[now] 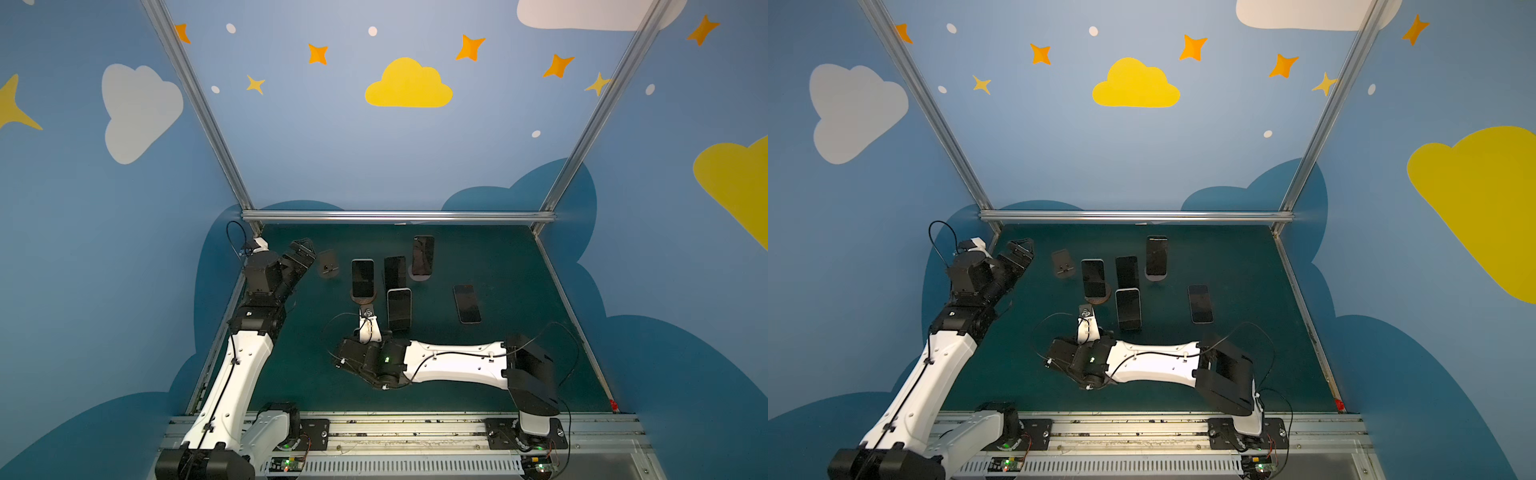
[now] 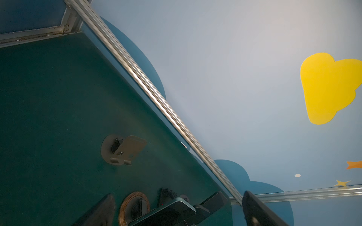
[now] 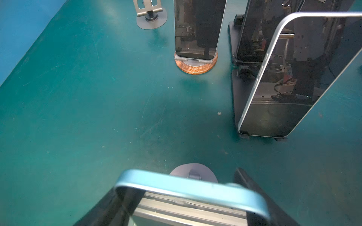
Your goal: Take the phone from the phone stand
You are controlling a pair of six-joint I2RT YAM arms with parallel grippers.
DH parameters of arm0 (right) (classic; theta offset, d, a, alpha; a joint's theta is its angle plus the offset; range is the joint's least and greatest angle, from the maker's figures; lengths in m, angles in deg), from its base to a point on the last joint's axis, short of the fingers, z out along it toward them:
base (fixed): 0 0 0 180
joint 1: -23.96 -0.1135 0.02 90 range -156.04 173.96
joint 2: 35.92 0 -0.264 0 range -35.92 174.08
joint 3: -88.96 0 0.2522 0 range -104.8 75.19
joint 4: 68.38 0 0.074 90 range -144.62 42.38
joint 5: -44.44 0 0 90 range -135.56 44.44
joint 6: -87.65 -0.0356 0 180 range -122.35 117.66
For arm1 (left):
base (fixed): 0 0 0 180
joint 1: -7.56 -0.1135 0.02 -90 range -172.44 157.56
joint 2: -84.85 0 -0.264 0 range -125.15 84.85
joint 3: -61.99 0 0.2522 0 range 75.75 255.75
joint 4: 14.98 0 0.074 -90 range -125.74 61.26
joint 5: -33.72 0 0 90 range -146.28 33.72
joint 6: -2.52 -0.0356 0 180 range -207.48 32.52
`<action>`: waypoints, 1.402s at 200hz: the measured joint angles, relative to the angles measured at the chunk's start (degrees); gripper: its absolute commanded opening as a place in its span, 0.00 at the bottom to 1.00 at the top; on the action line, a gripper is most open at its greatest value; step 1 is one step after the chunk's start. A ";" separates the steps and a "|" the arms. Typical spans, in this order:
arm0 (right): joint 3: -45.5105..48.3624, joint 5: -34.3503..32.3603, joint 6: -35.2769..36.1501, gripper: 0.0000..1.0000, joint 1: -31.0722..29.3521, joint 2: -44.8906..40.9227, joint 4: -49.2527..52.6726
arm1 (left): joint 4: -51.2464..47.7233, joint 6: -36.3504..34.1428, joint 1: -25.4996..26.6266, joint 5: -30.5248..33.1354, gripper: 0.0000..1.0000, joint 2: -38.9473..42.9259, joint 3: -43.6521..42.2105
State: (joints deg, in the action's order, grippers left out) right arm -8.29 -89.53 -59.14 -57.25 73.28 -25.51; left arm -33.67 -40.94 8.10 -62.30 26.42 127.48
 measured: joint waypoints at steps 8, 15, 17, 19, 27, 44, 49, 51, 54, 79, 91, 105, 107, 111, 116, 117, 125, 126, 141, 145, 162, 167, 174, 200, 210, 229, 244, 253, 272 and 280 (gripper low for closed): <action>0.00 0.00 0.04 0.76 0.00 0.00 -0.15 | 0.02 0.00 0.00 0.00 1.00 0.00 0.00; 0.00 0.02 0.02 0.75 0.00 0.00 -0.24 | 0.00 0.00 0.00 0.00 1.00 0.00 0.00; 0.00 0.02 0.02 0.74 0.00 0.00 -0.26 | 0.00 0.00 0.00 0.00 1.00 0.00 0.00; 0.00 0.02 0.02 0.74 0.00 0.00 -0.28 | 0.02 0.00 0.00 0.00 1.00 0.00 0.00; 0.02 0.02 0.09 0.73 0.00 0.00 -0.37 | 0.02 0.00 0.00 0.00 1.00 0.00 0.00; 0.09 0.07 0.26 0.72 0.00 0.00 -0.72 | 0.02 0.00 0.00 -0.02 1.00 0.00 0.00; 0.13 0.07 0.35 0.72 0.00 0.00 -0.85 | 0.02 0.00 0.00 -0.02 1.00 0.00 -0.02; 0.13 0.07 0.37 0.72 0.00 0.00 -0.85 | 0.02 0.00 0.00 -0.02 1.00 0.00 -0.02; 0.15 0.04 0.42 0.71 0.00 0.00 -0.90 | 0.02 0.00 0.00 -0.02 1.00 0.00 -0.02; 0.74 -0.17 1.49 0.71 0.00 -0.07 -1.90 | 0.07 0.00 -0.02 -0.15 1.00 0.00 -0.02; 1.33 -0.46 2.01 0.71 0.00 -0.28 -2.80 | 0.11 0.00 -0.02 -0.22 1.00 0.00 -0.02; 2.60 -0.74 3.26 0.71 -0.02 -0.87 -4.55 | 0.44 0.00 -0.02 -0.37 1.00 0.00 -0.15; 2.89 -0.76 3.41 0.70 -0.02 -1.05 -4.85 | 0.46 0.00 -0.02 -0.37 1.00 0.00 -0.17; 3.19 -0.79 3.65 0.70 -0.02 -1.25 -5.14 | 0.48 0.00 -0.02 -0.39 1.00 0.00 -0.22; 3.74 -0.81 4.20 0.70 -0.02 -1.60 -5.77 | 0.48 0.00 -0.04 -0.44 1.00 0.00 -0.24; 3.82 -0.83 4.22 0.70 -0.02 -1.64 -5.81 | 0.48 0.00 -0.04 -0.44 1.00 0.00 -0.26; 4.59 -0.85 4.92 0.69 -0.09 -2.16 -6.58 | 0.50 0.00 -0.04 -0.59 1.00 0.00 -0.26; 4.74 -0.87 5.20 0.69 -0.11 -2.27 -6.75 | 0.50 0.00 -0.04 -0.59 1.00 0.00 -0.26; 5.40 -0.98 6.43 0.68 -0.33 -2.84 -7.30 | 0.50 -0.07 -0.17 -0.79 1.00 0.00 -0.26; 5.46 -1.05 6.75 0.68 -0.37 -2.95 -7.32 | 0.50 -0.09 -0.24 -0.81 1.00 0.00 -0.26; 5.66 -1.42 8.20 0.67 -0.57 -3.41 -7.52 | 0.50 -0.20 -0.76 -0.81 1.00 0.00 -0.26; 5.68 -1.53 8.48 0.67 -0.61 -3.54 -7.56 | 0.52 -0.22 -0.92 -0.81 1.00 0.02 -0.26; 5.73 -1.68 9.11 0.67 -0.68 -3.82 -7.61 | 0.57 -0.20 -1.05 -0.81 1.00 0.02 -0.26; 5.84 -2.12 10.40 0.66 -0.90 -4.81 -8.04 | 0.90 -0.20 -1.25 -0.96 1.00 0.02 -0.26; 6.05 -2.27 10.80 0.66 -0.92 -5.38 -8.24 | 1.01 -0.22 -1.25 -1.05 1.00 0.02 -0.26; 7.48 -2.38 11.76 0.66 -1.03 -7.02 -9.46 | 1.27 -0.26 -1.27 -1.05 1.00 0.02 -0.26; 8.48 -2.38 12.81 0.66 -1.03 -8.52 -10.08 | 1.33 -0.46 -1.36 -1.05 1.00 0.02 -0.26; 8.61 -2.43 13.38 0.66 -1.03 -9.09 -10.27 | 1.33 -0.50 -1.40 -1.05 1.00 0.02 -0.26; 8.70 -2.51 14.49 0.66 -1.03 -10.19 -11.06 | 1.66 -0.59 -1.49 -1.09 1.00 0.02 -0.26; 9.09 -2.51 15.13 0.66 -1.03 -10.84 -11.63 | 1.79 -0.66 -1.53 -1.25 1.00 0.02 -0.26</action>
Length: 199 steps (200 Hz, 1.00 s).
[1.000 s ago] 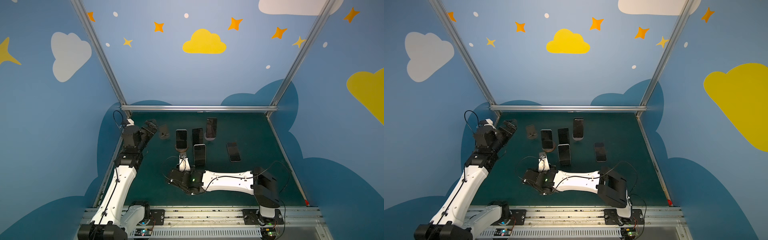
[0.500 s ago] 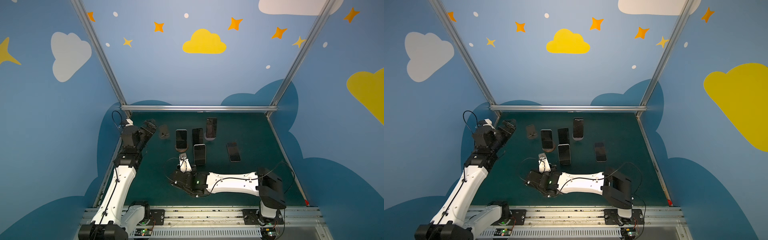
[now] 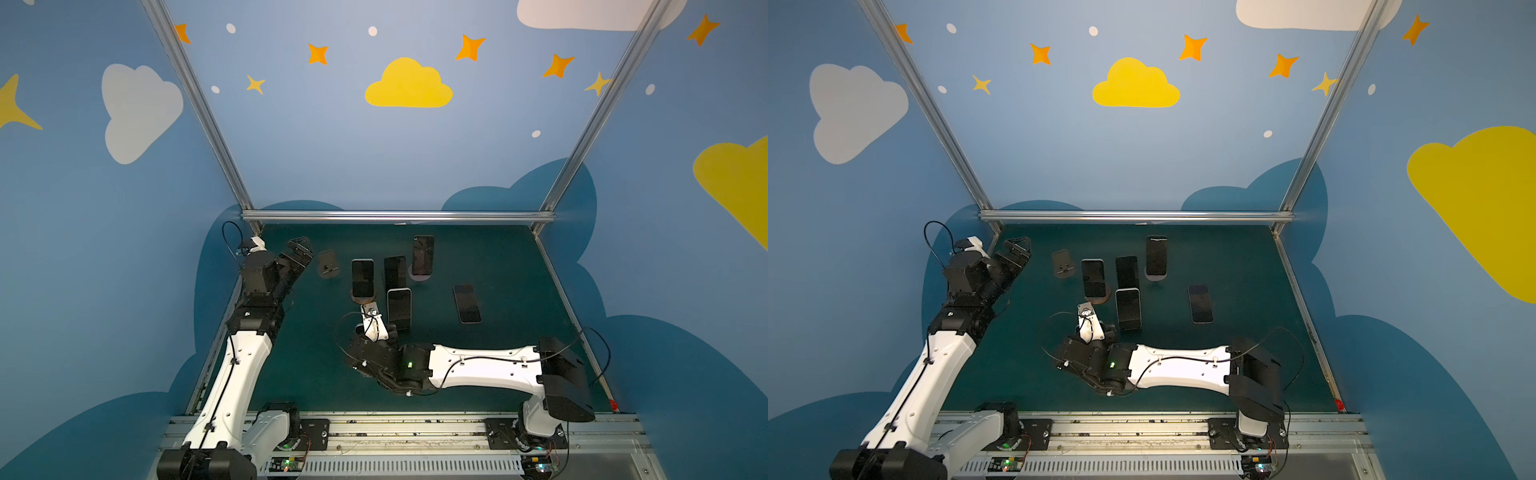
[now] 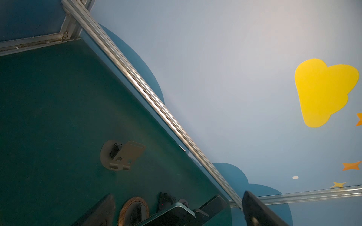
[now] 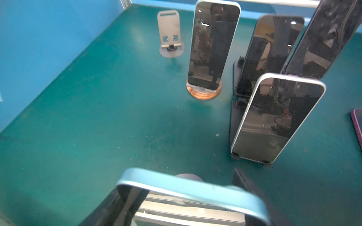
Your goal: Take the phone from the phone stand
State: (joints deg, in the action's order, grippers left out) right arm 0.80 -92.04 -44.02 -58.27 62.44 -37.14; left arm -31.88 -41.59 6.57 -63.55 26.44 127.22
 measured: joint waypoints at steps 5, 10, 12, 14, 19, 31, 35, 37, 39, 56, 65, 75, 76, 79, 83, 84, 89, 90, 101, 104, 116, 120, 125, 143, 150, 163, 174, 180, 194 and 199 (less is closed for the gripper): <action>0.39 -0.02 0.48 0.66 0.00 -0.61 -0.31 | 0.07 0.00 -0.02 -0.04 1.00 0.00 0.00; 0.76 -0.04 0.87 0.66 0.00 -1.11 -0.55 | 0.17 0.00 -0.02 -0.17 1.00 0.00 0.00; 0.92 -0.04 0.96 0.66 0.00 -1.38 -0.57 | 0.22 0.02 -0.04 -0.17 1.00 0.00 0.00; 1.09 -0.07 1.14 0.66 0.00 -1.64 -0.59 | 0.26 0.02 -0.04 -0.22 1.00 0.00 0.00; 1.49 -0.13 1.60 0.66 0.00 -2.32 -0.68 | 0.35 0.02 -0.04 -0.28 1.00 0.00 0.00; 2.23 -0.59 2.29 0.66 0.00 -3.74 -0.76 | 0.55 0.02 -0.09 -0.66 1.00 -0.02 0.00; 2.47 -0.74 2.51 0.66 0.00 -4.22 -0.81 | 0.61 0.02 -0.09 -0.76 1.00 -0.02 0.00; 2.51 -0.79 2.58 0.66 0.00 -4.35 -0.83 | 0.66 0.02 -0.09 -0.85 1.00 -0.04 0.00; 2.71 -0.92 2.84 0.66 0.00 -4.68 -0.90 | 0.70 0.00 -0.09 -0.85 1.00 -0.04 0.00; 3.58 -1.53 3.54 0.66 0.02 -6.34 -1.14 | 0.81 0.00 -0.09 -1.22 1.00 -0.17 0.00; 4.11 -1.88 4.07 0.65 0.02 -7.06 -1.40 | 0.92 0.00 -0.09 -1.31 1.00 -0.35 0.00; 4.72 -2.08 4.55 0.65 0.04 -7.65 -1.73 | 1.07 -0.02 -0.09 -1.40 1.00 -0.59 0.00; 4.85 -2.12 4.63 0.65 0.04 -7.74 -1.77 | 1.07 -0.02 -0.09 -1.42 1.00 -0.61 0.00; 5.14 -2.14 4.74 0.65 0.09 -7.98 -1.97 | 1.09 -0.02 -0.09 -1.46 1.00 -0.70 0.00; 5.38 -2.16 4.81 0.65 0.09 -8.11 -2.10 | 1.14 -0.02 -0.09 -1.49 1.00 -0.76 0.00; 5.49 -2.19 4.87 0.65 0.09 -8.15 -2.14 | 1.14 -0.02 -0.09 -1.49 1.00 -0.79 0.00; 5.92 -2.23 5.07 0.65 0.17 -8.44 -2.34 | 1.16 -0.02 -0.09 -1.51 1.00 -0.90 -0.02; 5.99 -2.25 5.14 0.65 0.17 -8.48 -2.36 | 1.18 -0.02 -0.07 -1.51 1.00 -0.94 -0.02; 7.28 -2.47 5.66 0.65 0.39 -9.22 -3.08 | 1.22 -0.04 -0.07 -1.53 1.00 -1.07 -0.04; 7.65 -2.56 5.79 0.65 0.42 -9.42 -3.26 | 1.22 -0.04 -0.07 -1.55 1.00 -1.09 -0.04; 9.18 -2.69 6.19 0.64 0.72 -10.38 -3.78 | 1.25 -0.07 0.00 -1.62 1.00 -1.20 -0.07; 9.62 -2.80 6.36 0.64 0.79 -10.73 -4.00 | 1.25 -0.07 0.02 -1.68 1.00 -1.25 -0.07; 10.16 -2.89 6.51 0.64 0.83 -11.13 -4.20 | 1.25 -0.07 0.04 -1.75 1.00 -1.27 -0.07; 11.80 -3.39 7.04 0.64 1.25 -12.52 -4.79 | 1.44 -0.07 0.24 -2.14 1.00 -1.46 -0.07; 12.33 -3.54 7.19 0.64 1.49 -13.07 -4.85 | 1.60 -0.07 0.28 -2.34 1.00 -1.53 -0.07; 13.29 -3.72 7.21 0.64 2.03 -14.27 -5.14 | 1.73 -0.07 0.39 -2.62 1.00 -1.62 -0.07; 14.08 -3.89 7.19 0.64 2.47 -15.39 -5.29 | 1.81 -0.07 0.44 -2.78 1.00 -1.62 -0.09; 14.53 -3.98 7.17 0.64 2.73 -15.93 -5.46 | 1.90 -0.07 0.52 -2.80 1.00 -1.62 -0.11; 15.69 -4.22 6.88 0.64 3.19 -17.09 -5.70 | 2.12 -0.22 0.66 -2.80 1.00 -1.75 -0.11; 16.26 -4.35 6.73 0.64 3.48 -17.53 -5.75 | 2.19 -0.28 0.70 -2.80 1.00 -1.86 -0.11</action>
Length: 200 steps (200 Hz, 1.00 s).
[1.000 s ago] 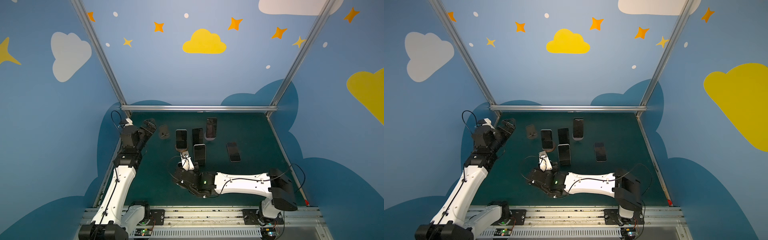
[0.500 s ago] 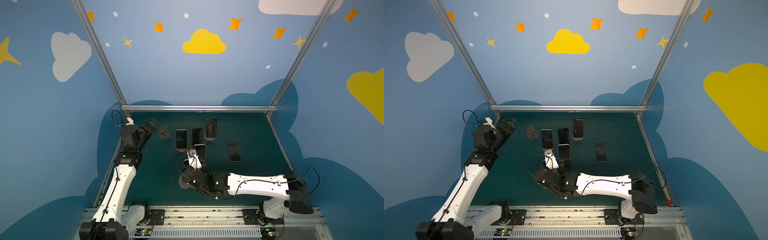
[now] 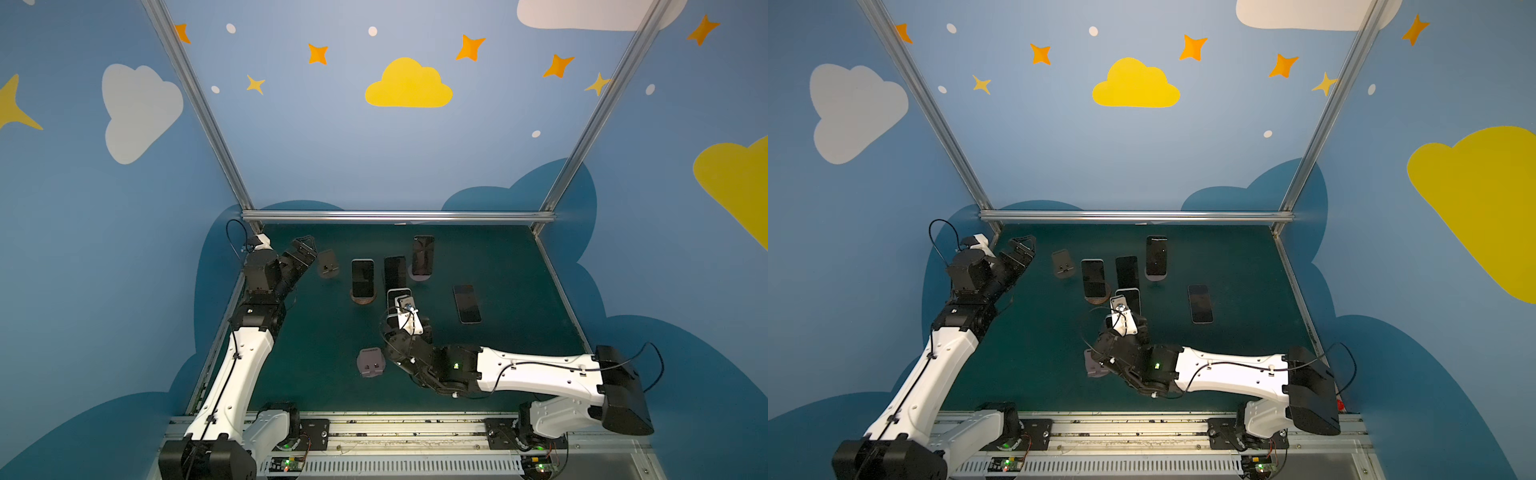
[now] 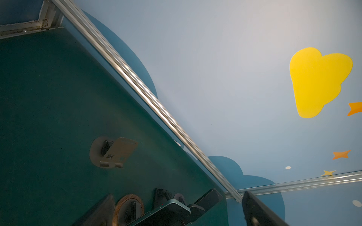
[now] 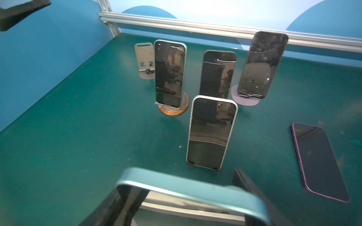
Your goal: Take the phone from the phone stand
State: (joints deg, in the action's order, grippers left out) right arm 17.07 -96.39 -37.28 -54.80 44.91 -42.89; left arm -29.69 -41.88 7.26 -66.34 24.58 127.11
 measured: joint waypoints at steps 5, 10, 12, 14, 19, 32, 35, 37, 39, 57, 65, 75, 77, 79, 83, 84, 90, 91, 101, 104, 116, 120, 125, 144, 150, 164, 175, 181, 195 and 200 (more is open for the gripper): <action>0.42 -0.09 -0.20 0.64 0.22 -0.28 0.02 | 0.00 -0.04 0.09 0.02 1.00 -0.11 0.00; 0.76 -0.20 -0.37 0.64 0.37 -0.48 0.04 | 0.00 -0.15 0.11 0.00 1.00 -0.26 0.00; 0.94 -0.24 -0.42 0.64 0.48 -0.57 0.04 | 0.00 -0.20 0.15 0.00 1.00 -0.33 0.00; 1.03 -0.24 -0.42 0.64 0.50 -0.61 0.04 | 0.00 -0.24 0.22 0.00 1.00 -0.39 0.00; 1.40 -0.33 -0.61 0.64 0.72 -0.76 0.04 | 0.00 -0.35 0.33 0.02 1.00 -0.55 0.00; 2.60 -0.42 -1.05 0.64 1.29 -1.22 -0.17 | 0.00 -0.59 0.52 -0.04 1.00 -0.96 0.00; 2.82 -0.39 -1.11 0.63 1.40 -1.33 -0.24 | 0.00 -0.63 0.59 -0.13 1.00 -1.07 0.00; 3.15 -0.39 -1.25 0.63 1.53 -1.46 -0.28 | 0.00 -0.68 0.66 -0.20 1.00 -1.14 0.00; 3.30 -0.37 -1.31 0.63 1.62 -1.53 -0.33 | 0.00 -0.72 0.70 -0.22 1.00 -1.18 0.00; 5.57 0.04 -2.51 0.63 2.82 -2.62 -0.37 | 0.00 -1.09 1.14 -0.66 1.00 -1.73 0.00; 6.40 0.09 -2.82 0.63 3.34 -2.99 -0.35 | 0.00 -1.27 1.51 -0.85 1.00 -2.01 0.00; 7.34 0.13 -3.26 0.63 4.00 -3.45 -0.35 | 0.02 -1.40 1.88 -1.31 1.00 -2.29 0.00; 7.61 0.13 -3.39 0.63 4.13 -3.61 -0.35 | 0.02 -1.42 1.97 -1.49 1.00 -2.36 0.00; 7.82 0.20 -3.45 0.63 4.35 -3.76 -0.35 | 0.02 -1.44 2.10 -1.55 1.00 -2.43 0.00; 8.09 0.26 -3.50 0.63 4.57 -3.98 -0.33 | 0.02 -1.46 2.23 -1.68 1.00 -2.51 0.00; 8.22 0.28 -3.54 0.63 4.70 -4.04 -0.33 | 0.02 -1.49 2.32 -1.75 1.00 -2.56 0.00; 8.70 0.33 -3.58 0.63 5.14 -4.46 -0.33 | 0.00 -1.51 2.69 -1.95 1.00 -2.67 0.00; 8.81 0.35 -3.58 0.63 5.27 -4.57 -0.33 | 0.00 -1.53 2.78 -1.99 1.00 -2.69 0.00; 9.64 0.50 -3.58 0.63 6.10 -5.57 -0.28 | 0.00 -1.75 3.58 -2.12 1.00 -2.86 0.00; 9.79 0.48 -3.58 0.63 6.38 -5.86 -0.28 | 0.00 -1.92 4.00 -2.19 1.00 -2.97 0.00; 10.56 0.76 -3.52 0.63 7.89 -7.26 -0.15 | -0.02 -2.16 5.20 -2.43 1.00 -3.34 0.07; 10.75 0.81 -3.34 0.63 8.28 -7.58 -0.11 | -0.07 -2.34 5.51 -2.54 1.00 -3.50 0.09; 11.15 1.01 -3.13 0.63 9.29 -8.37 -0.11 | -0.13 -2.51 6.10 -2.78 1.00 -3.91 0.17; 12.55 2.12 -2.16 0.63 12.61 -10.75 0.07 | -0.44 -3.02 7.32 -3.41 1.00 -4.98 0.22; 12.85 2.51 -1.90 0.63 13.70 -11.37 0.31 | -0.63 -3.19 7.48 -3.43 1.00 -5.20 0.22; 13.38 3.54 -1.16 0.63 16.22 -12.46 0.94 | -0.92 -3.39 7.50 -3.45 1.00 -5.29 0.22; 13.75 4.50 -0.52 0.63 18.21 -13.29 1.31 | -0.96 -3.45 7.50 -3.43 1.00 -5.27 0.22; 13.90 5.05 -0.13 0.63 19.26 -13.62 1.46 | -0.98 -3.48 7.50 -3.43 1.00 -5.27 0.22; 14.29 6.58 0.87 0.63 21.75 -14.43 1.53 | -1.03 -3.54 7.56 -3.45 1.00 -5.27 0.22; 14.43 7.10 1.27 0.63 22.58 -14.60 1.49 | -1.03 -3.54 7.56 -3.50 1.00 -5.27 0.22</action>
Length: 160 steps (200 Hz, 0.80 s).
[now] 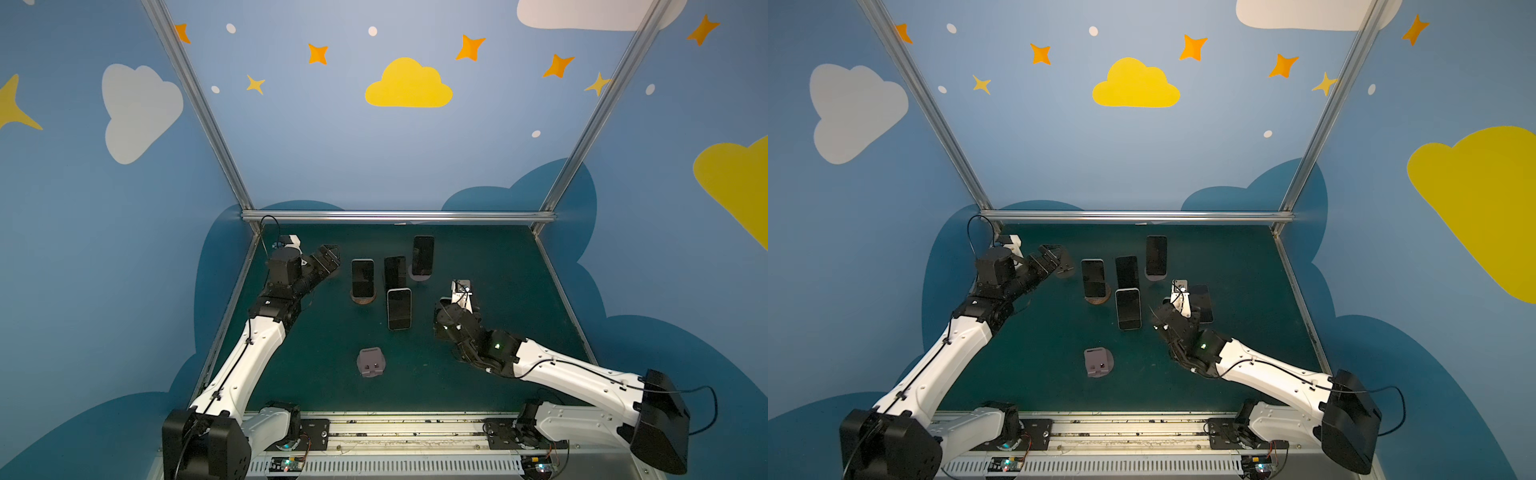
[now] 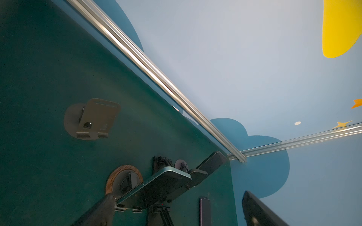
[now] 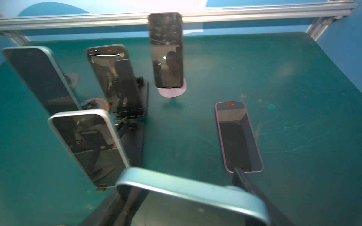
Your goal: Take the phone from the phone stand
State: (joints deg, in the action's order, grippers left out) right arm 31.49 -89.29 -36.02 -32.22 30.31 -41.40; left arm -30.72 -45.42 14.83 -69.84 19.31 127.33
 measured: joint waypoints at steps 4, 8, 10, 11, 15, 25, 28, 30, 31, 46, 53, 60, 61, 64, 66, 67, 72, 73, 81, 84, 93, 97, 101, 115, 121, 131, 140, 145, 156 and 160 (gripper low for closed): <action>0.04 0.42 0.39 0.63 0.76 -0.07 0.00 | 0.00 -0.02 0.00 -0.02 1.00 -0.02 0.00; 0.07 0.76 0.72 0.63 1.22 -0.07 0.00 | 0.00 -0.02 0.02 -0.07 1.00 0.00 0.00; 0.07 1.07 1.03 0.63 1.70 -0.07 -0.02 | 0.00 -0.02 0.02 -0.09 1.00 0.00 0.00; 0.07 1.07 1.03 0.63 1.70 -0.07 -0.02 | 0.00 -0.02 0.02 -0.09 1.00 0.00 0.00; 0.07 1.57 1.49 0.63 2.47 -0.07 -0.07 | 0.00 -0.02 0.04 -0.09 1.00 0.00 0.00; 0.07 2.78 2.29 0.63 4.17 -0.07 -0.15 | 0.00 -0.04 0.04 -0.09 1.00 0.00 0.00; 0.07 3.06 2.64 0.63 4.68 -0.07 -0.24 | 0.00 -0.02 0.04 -0.11 1.00 0.00 0.00; 0.07 3.21 2.64 0.62 4.79 -0.07 -0.26 | 0.00 -0.02 0.04 -0.11 1.00 0.00 0.00; 0.07 3.41 2.78 0.62 5.09 -0.07 -0.31 | 0.00 -0.04 0.04 -0.11 1.00 0.00 0.00; 0.07 5.55 4.13 0.62 7.80 -0.02 -0.85 | 0.00 -0.04 0.04 -0.15 1.00 0.00 0.00; 0.07 6.47 4.50 0.62 8.83 0.11 -1.20 | 0.02 -0.04 0.04 -0.24 1.00 0.00 0.00; 0.04 7.43 5.09 0.62 9.81 0.39 -1.62 | 0.00 -0.04 0.04 -0.31 1.00 0.00 0.00; 0.04 7.56 5.18 0.62 10.03 0.46 -1.70 | 0.00 -0.04 0.04 -0.31 1.00 0.00 0.00; 0.04 8.00 5.46 0.62 10.38 0.70 -1.90 | 0.00 -0.02 0.04 -0.33 1.00 0.00 0.00; 0.04 8.31 5.66 0.62 10.67 0.92 -2.05 | 0.00 -0.02 0.04 -0.35 1.00 0.00 0.00; 0.04 8.31 5.66 0.62 10.67 0.92 -2.05 | 0.00 -0.02 0.04 -0.35 1.00 0.00 0.00; 0.00 8.76 6.05 0.62 11.19 1.51 -2.29 | 0.00 -0.02 0.02 -0.42 1.00 0.00 0.00; -0.04 8.87 6.21 0.62 11.30 1.66 -2.36 | 0.00 -0.02 0.02 -0.44 1.00 0.00 0.00; -0.22 9.42 6.82 0.62 11.85 2.78 -2.69 | 0.00 -0.02 0.02 -0.55 1.00 0.00 0.00; -0.35 9.86 7.10 0.62 11.98 3.61 -2.80 | 0.02 0.00 0.02 -0.57 1.00 0.00 0.00; -0.48 10.54 7.43 0.62 12.09 5.35 -3.13 | 0.00 -0.02 0.02 -0.57 1.00 0.00 0.00; -0.55 10.80 7.61 0.62 12.13 6.14 -3.26 | 0.02 0.00 0.02 -0.59 1.00 0.00 0.00; -0.57 11.08 7.74 0.62 12.20 6.93 -3.39 | 0.00 0.00 0.02 -0.59 1.00 0.00 0.00; -0.57 12.20 8.15 0.62 12.39 9.22 -3.91 | 0.02 0.09 -0.11 -0.81 1.00 0.00 0.00; -0.61 12.74 8.28 0.62 12.55 10.08 -4.22 | 0.02 0.15 -0.13 -0.94 1.00 0.00 0.00; -0.87 13.44 8.52 0.62 13.05 11.67 -4.76 | 0.04 0.20 -0.13 -1.09 1.00 0.00 0.00; -1.11 14.05 8.70 0.62 13.57 12.63 -5.22 | 0.04 0.24 -0.13 -1.18 1.00 0.00 0.00; -1.31 14.64 8.87 0.62 14.21 13.38 -5.77 | 0.04 0.24 -0.13 -1.20 1.00 0.00 0.00; -1.81 15.63 9.11 0.62 15.34 14.56 -6.51 | 0.04 0.26 -0.17 -1.33 1.00 0.00 0.00; -2.05 15.87 9.16 0.62 15.65 14.93 -6.67 | 0.04 0.26 -0.17 -1.36 1.00 0.00 0.00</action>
State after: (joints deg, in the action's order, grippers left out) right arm 29.44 -73.42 -26.86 -16.57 45.24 -48.07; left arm -30.68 -45.16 14.65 -71.20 19.31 127.33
